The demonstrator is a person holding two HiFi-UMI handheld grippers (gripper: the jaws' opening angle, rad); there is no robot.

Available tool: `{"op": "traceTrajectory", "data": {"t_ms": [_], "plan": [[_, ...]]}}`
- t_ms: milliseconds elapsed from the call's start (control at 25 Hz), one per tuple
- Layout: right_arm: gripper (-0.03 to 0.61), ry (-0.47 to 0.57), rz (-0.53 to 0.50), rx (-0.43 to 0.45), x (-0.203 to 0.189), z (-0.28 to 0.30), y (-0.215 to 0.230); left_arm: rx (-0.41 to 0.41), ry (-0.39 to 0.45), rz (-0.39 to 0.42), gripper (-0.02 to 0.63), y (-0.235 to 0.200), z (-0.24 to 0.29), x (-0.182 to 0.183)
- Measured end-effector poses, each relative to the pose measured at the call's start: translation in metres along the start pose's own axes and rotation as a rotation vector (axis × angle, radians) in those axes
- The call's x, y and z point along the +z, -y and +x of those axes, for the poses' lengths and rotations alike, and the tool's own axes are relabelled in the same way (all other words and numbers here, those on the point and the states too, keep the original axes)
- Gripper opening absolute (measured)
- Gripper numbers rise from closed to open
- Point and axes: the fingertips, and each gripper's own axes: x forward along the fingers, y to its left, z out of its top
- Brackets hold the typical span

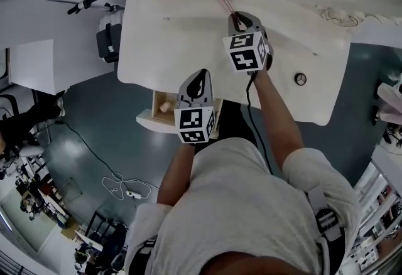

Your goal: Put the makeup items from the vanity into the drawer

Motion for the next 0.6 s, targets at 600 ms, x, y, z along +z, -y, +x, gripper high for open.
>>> {"op": "traceTrajectory", "data": {"t_ms": [600], "plan": [[0.049,0.071,0.014,0.014,-0.007,-0.055,-0.039,-0.046,0.016,0.017,0.008,0.004,-0.023,-0.007]]}}
